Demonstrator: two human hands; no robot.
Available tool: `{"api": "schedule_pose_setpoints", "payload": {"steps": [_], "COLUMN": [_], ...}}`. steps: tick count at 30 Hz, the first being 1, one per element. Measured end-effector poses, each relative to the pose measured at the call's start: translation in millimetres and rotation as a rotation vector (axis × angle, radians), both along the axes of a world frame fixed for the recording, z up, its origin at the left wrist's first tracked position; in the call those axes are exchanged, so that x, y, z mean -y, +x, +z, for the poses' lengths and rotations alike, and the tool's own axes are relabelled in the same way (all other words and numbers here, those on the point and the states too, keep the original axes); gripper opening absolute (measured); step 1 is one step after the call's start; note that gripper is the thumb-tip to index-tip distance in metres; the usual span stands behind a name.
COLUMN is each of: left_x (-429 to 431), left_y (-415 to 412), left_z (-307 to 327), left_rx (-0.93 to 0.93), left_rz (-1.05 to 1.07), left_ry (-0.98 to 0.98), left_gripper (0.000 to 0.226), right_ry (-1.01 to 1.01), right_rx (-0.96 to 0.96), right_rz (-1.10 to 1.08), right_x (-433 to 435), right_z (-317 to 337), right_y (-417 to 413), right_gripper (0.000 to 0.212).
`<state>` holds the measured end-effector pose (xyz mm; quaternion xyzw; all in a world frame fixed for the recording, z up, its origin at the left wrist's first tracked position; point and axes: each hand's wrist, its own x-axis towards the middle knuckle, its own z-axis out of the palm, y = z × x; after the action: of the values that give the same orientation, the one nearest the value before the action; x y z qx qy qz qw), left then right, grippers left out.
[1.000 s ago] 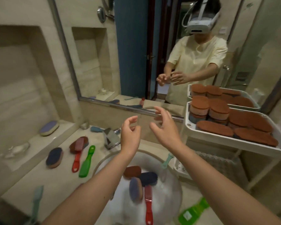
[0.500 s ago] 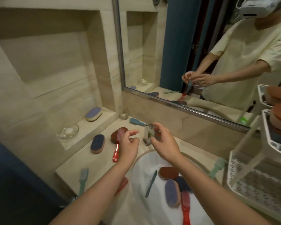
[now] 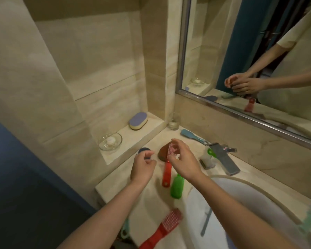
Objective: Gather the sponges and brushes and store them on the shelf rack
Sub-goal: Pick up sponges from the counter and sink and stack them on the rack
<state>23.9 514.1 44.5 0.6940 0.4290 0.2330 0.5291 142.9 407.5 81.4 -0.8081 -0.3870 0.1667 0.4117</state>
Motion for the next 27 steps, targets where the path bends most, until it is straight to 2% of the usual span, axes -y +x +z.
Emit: {"api": "schedule_pose_setpoints", "payload": {"steps": [6, 10, 12, 18, 23, 25, 27], "left_x": [-46, -67, -74, -83, -83, -85, -85], "left_y": [1, 5, 8, 17, 17, 17, 15], "left_z": [-24, -47, -58, -93, -105, -105, -100], "left_rx": [-0.095, -0.352, -0.448, -0.532, -0.538, -0.467, -0.333], "left_rz": [-0.052, -0.142, -0.189, -0.265, -0.197, -0.155, -0.093], "left_ry": [-0.106, 0.077, 0.106, 0.177, 0.282, 0.249, 0.13], "left_gripper": [0.044, 0.063, 0.074, 0.1, 0.088, 0.076, 0.062], "right_ry": [-0.112, -0.17, -0.193, -0.293, -0.315, -0.325, -0.313], "right_rx": [-0.038, -0.08, -0.099, -0.242, -0.324, -0.339, -0.361], "right_rz": [0.05, 0.076, 0.08, 0.107, 0.121, 0.117, 0.088], "right_x": [-52, -73, -82, -103, -109, -110, -112], "right_z": [-19, -39, -48, -71, -80, -83, -83], "right_y": [2, 4, 6, 13, 13, 14, 14], "right_gripper": [0.058, 0.053, 0.051, 0.051, 0.052, 0.053, 0.053]}}
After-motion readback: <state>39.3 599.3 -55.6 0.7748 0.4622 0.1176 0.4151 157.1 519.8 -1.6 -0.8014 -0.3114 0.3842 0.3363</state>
